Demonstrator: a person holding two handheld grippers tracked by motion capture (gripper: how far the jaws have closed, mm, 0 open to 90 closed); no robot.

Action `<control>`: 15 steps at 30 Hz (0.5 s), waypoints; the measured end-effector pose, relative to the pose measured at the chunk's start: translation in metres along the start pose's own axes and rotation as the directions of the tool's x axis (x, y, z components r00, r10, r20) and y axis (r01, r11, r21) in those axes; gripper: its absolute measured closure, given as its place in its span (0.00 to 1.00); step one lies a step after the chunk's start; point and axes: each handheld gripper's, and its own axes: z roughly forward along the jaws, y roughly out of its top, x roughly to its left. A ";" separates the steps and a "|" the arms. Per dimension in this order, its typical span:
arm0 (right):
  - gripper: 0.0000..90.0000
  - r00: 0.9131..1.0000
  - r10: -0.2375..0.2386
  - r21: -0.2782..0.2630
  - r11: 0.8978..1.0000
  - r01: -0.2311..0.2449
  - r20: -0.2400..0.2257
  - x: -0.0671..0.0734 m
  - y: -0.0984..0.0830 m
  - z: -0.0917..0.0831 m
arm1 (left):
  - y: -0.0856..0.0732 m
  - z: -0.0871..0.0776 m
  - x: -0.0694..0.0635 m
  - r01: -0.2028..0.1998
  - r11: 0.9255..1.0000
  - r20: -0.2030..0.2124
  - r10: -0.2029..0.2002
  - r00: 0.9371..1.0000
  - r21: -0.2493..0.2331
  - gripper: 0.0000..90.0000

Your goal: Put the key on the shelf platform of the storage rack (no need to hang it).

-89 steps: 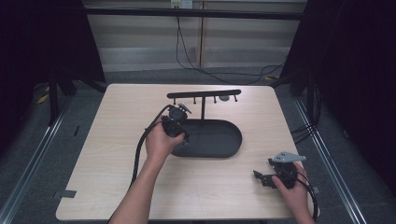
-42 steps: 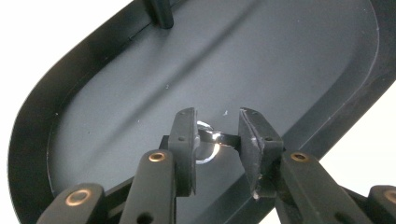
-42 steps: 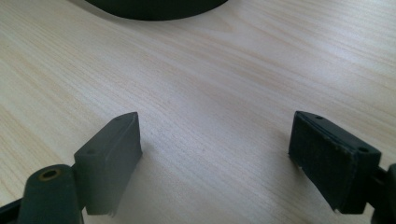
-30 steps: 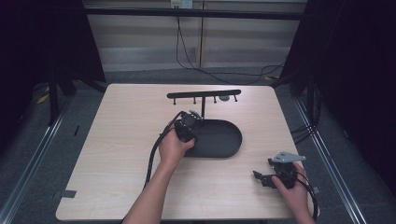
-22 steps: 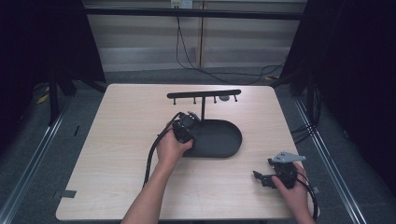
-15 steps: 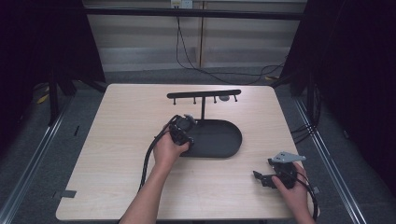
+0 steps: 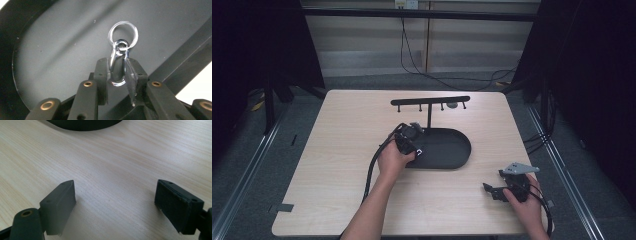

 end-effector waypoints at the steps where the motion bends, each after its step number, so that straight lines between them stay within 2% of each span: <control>1: 0.18 1.000 0.000 0.000 1.000 0.000 0.000 0.000 0.000 0.000 | 0.000 0.000 0.000 -0.001 1.000 0.001 0.001 1.000 -0.001 0.79; 8: 0.18 1.000 0.000 0.000 1.000 0.000 0.000 0.000 0.000 0.000 | -0.001 0.002 0.002 0.001 1.000 -0.013 -0.001 1.000 0.001 0.78; 15: 0.18 1.000 -0.002 0.000 1.000 0.002 0.000 0.000 0.000 0.000 | -0.004 0.001 0.002 0.005 1.000 -0.024 -0.005 1.000 -0.002 0.73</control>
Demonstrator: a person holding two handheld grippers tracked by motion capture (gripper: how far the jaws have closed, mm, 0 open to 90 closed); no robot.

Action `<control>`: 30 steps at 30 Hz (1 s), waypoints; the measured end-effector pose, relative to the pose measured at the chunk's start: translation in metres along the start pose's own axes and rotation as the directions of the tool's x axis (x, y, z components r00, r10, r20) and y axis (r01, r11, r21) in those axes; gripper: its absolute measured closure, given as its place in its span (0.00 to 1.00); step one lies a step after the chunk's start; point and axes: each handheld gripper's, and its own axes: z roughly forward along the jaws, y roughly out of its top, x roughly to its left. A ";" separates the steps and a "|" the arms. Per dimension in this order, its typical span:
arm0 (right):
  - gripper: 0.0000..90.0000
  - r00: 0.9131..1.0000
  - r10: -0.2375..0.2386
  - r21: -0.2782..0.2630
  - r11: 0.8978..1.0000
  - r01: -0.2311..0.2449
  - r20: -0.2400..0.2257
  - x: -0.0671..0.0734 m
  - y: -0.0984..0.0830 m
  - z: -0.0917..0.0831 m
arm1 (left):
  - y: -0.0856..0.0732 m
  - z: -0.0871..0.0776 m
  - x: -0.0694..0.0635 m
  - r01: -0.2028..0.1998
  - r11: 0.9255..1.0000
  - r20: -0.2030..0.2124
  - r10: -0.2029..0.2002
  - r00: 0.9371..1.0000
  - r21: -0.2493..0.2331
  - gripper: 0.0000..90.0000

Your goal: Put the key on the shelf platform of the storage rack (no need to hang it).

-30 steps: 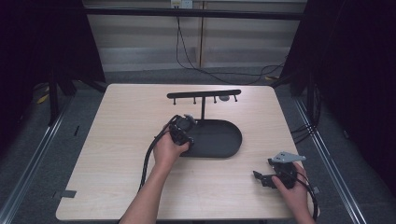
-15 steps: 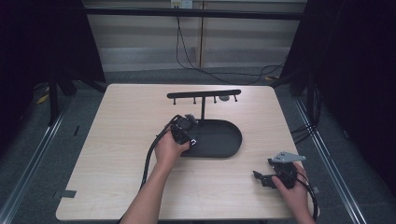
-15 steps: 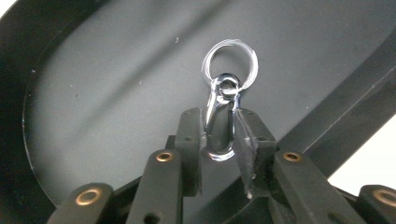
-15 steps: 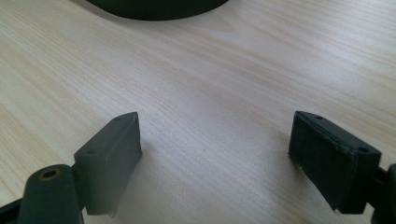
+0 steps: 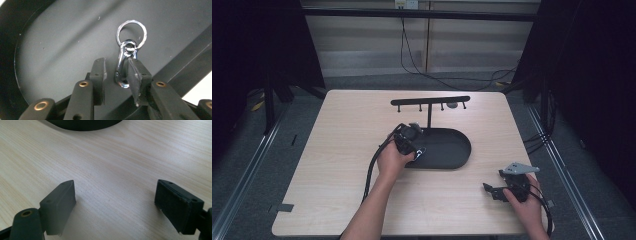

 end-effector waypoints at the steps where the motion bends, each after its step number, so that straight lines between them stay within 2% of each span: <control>1: 0.18 1.000 0.002 0.000 1.000 -0.002 0.000 0.000 0.000 0.000 | -0.001 0.000 0.000 0.004 1.000 0.003 -0.004 1.000 -0.001 0.73; 12: 0.18 1.000 0.001 0.000 1.000 -0.001 0.000 0.000 0.000 0.000 | -0.003 -0.009 0.004 0.010 1.000 0.002 -0.010 1.000 -0.020 0.64; 14: 0.18 1.000 0.001 0.000 1.000 -0.001 0.000 0.000 0.000 0.000 | -0.004 -0.010 0.004 0.026 0.999 0.002 -0.026 1.000 -0.030 0.61; 17: 0.18 1.000 0.002 0.000 1.000 -0.002 0.000 0.000 0.000 0.000 | -0.004 -0.012 0.004 0.023 0.999 0.004 -0.023 1.000 -0.028 0.59; 20: 0.18 1.000 0.001 0.000 1.000 -0.001 0.000 0.000 0.000 0.000 | -0.005 -0.014 0.004 0.037 0.999 0.014 -0.037 0.999 -0.034 0.57; 26: 0.18 1.000 0.002 0.000 1.000 -0.002 0.000 0.000 0.000 0.000 | -0.006 -0.018 0.004 0.036 0.999 0.010 -0.036 0.999 -0.040 0.51; 30: 0.18 1.000 0.002 0.000 1.000 -0.002 0.000 0.000 0.000 0.000 | -0.007 -0.019 0.004 0.032 0.999 0.031 -0.031 0.999 -0.026 0.48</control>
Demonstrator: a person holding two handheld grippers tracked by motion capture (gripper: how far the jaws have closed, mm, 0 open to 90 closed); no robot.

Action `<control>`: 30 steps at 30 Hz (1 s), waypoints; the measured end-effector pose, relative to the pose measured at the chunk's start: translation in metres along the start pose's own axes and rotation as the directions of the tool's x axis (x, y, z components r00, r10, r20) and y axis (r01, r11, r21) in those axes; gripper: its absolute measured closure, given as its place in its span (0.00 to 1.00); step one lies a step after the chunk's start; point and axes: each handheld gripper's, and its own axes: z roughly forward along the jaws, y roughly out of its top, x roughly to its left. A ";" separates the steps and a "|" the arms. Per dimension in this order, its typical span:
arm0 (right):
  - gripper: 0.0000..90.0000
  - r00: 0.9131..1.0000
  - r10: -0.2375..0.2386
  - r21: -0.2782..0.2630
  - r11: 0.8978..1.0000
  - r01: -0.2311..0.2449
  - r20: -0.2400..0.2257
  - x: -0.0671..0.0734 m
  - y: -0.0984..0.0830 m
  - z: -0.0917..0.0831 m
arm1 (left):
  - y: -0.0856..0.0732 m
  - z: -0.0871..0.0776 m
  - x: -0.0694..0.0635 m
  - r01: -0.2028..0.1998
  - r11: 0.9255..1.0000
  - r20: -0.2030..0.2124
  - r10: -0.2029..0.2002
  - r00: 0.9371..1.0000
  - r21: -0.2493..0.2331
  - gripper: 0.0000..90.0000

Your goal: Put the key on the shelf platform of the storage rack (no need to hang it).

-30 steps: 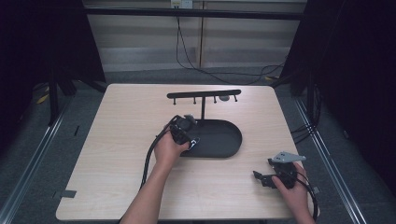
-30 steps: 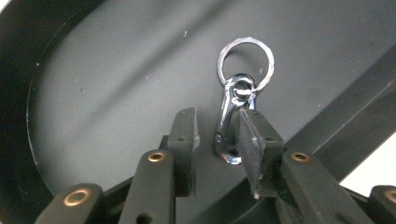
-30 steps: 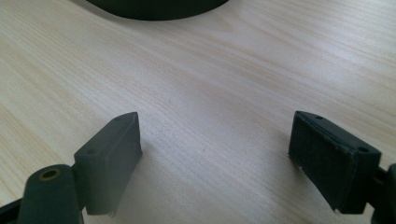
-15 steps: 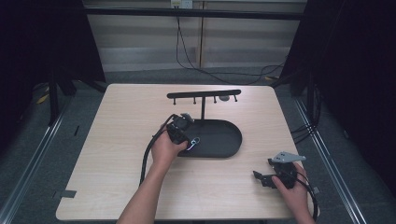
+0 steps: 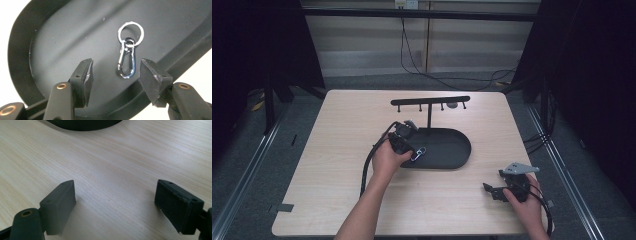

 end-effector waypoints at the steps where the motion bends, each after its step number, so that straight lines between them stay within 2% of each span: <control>1: 0.18 1.000 0.000 0.000 1.000 0.000 0.000 0.000 0.000 0.000 | 0.000 0.000 0.000 -0.005 1.000 0.001 0.005 1.000 0.002 0.47; 4: 0.18 1.000 0.000 0.000 1.000 0.000 0.000 0.000 0.000 0.000 | -0.002 -0.002 0.000 -0.008 1.000 0.005 0.008 1.000 0.000 0.45; 5: 0.18 1.000 0.000 0.000 1.000 0.000 0.000 0.000 0.000 0.000 | -0.002 -0.002 0.000 0.007 1.000 0.010 -0.006 1.000 -0.009 0.45; 6: 0.18 1.000 0.000 0.000 1.000 0.000 0.000 0.000 0.000 0.000 | -0.003 -0.003 0.001 -0.005 1.000 0.006 0.005 1.000 -0.001 0.44; 15: 0.18 1.000 0.000 0.000 1.000 0.000 0.000 0.000 0.000 0.000 | -0.008 -0.012 0.005 0.020 0.999 0.000 -0.020 1.000 -0.028 0.41; 18: 0.18 1.000 0.000 0.000 1.000 0.000 0.000 0.000 0.000 0.000 | -0.010 -0.015 0.007 0.009 1.000 -0.004 -0.009 1.000 -0.017 0.40; 21: 0.18 1.000 0.000 0.000 1.000 0.000 0.000 0.000 0.000 0.000 | -0.013 -0.016 0.008 0.027 0.999 0.002 -0.027 1.000 -0.025 0.39; 30: 0.18 1.000 0.000 0.000 1.000 0.000 0.000 0.000 0.000 0.000 | -0.021 -0.023 0.014 0.039 0.999 -0.005 -0.039 0.999 -0.034 0.36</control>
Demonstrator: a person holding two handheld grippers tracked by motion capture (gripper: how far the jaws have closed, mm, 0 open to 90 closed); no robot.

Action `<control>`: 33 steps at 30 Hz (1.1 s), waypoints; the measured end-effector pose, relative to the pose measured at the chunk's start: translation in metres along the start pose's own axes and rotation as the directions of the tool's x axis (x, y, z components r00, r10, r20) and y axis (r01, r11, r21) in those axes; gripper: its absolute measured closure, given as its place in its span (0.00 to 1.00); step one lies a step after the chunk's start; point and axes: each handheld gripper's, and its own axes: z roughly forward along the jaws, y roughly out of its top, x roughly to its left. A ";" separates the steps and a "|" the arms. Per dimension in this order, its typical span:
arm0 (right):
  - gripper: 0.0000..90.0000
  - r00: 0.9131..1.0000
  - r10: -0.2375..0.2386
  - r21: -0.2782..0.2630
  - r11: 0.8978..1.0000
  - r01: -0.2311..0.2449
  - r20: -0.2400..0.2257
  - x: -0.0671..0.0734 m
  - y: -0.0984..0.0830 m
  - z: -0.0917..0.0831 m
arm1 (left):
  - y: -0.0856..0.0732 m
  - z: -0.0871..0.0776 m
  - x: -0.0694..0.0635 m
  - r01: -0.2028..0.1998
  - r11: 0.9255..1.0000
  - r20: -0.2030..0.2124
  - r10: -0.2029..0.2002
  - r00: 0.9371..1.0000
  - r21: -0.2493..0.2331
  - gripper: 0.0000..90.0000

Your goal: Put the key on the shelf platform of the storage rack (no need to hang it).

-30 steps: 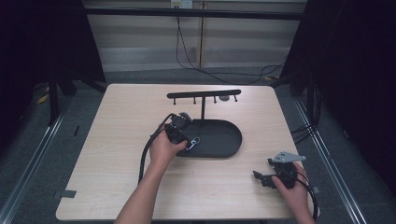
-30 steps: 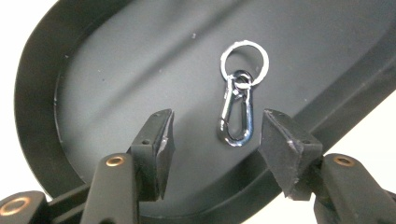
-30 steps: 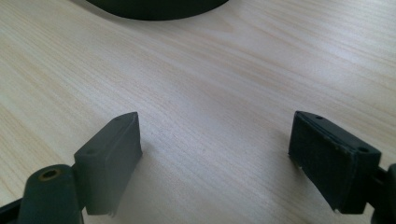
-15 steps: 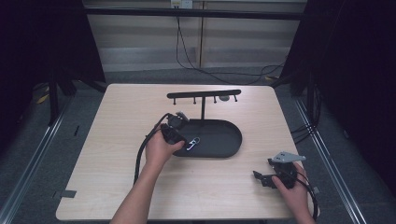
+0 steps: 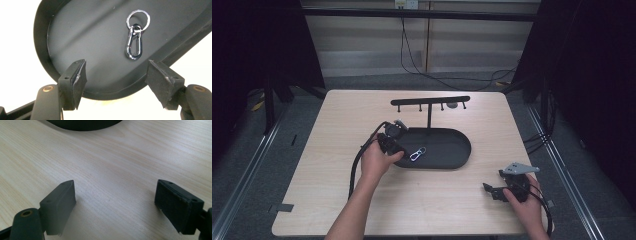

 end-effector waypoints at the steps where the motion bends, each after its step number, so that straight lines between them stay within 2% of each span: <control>1: 0.18 1.000 -0.001 0.000 1.000 0.001 0.000 0.000 0.000 0.000 | -0.001 -0.001 0.001 -0.002 1.000 -0.006 0.002 1.000 0.000 0.36; 3: 0.18 1.000 0.000 0.000 1.000 0.000 0.000 0.000 0.000 0.000 | -0.002 -0.004 0.002 -0.012 1.000 -0.008 0.012 1.000 -0.001 0.36; 7: 0.18 1.000 0.000 0.000 1.000 0.000 0.000 0.000 0.000 0.000 | -0.004 -0.008 0.003 0.000 1.000 -0.011 0.000 1.000 -0.010 0.36; 8: 0.18 1.000 0.000 0.000 1.000 0.000 0.000 0.000 0.000 0.000 | -0.005 -0.009 0.004 -0.011 1.000 -0.017 0.011 1.000 -0.012 0.35; 14: 0.18 1.000 0.000 0.000 1.000 0.000 0.000 0.000 0.000 0.000 | -0.009 -0.013 0.007 0.006 1.000 -0.011 -0.006 1.000 -0.016 0.35; 16: 0.18 1.000 -0.001 0.000 1.000 0.001 0.000 0.000 0.000 0.000 | -0.011 -0.014 0.008 -0.009 1.000 -0.018 0.009 1.000 -0.005 0.34; 17: 0.18 1.000 -0.001 0.000 1.000 0.001 0.000 0.000 0.000 0.000 | -0.013 -0.014 0.008 0.003 1.000 -0.015 -0.003 1.000 -0.011 0.34; 24: 0.18 1.000 -0.001 0.000 1.000 0.001 0.000 0.000 0.000 0.000 | -0.021 -0.019 0.012 0.006 1.000 -0.011 -0.006 1.000 -0.027 0.33; 33: 0.18 1.000 0.000 0.000 1.000 0.000 0.000 0.000 0.000 0.000 | -0.036 -0.017 0.019 0.021 1.000 -0.009 -0.022 1.000 -0.020 0.31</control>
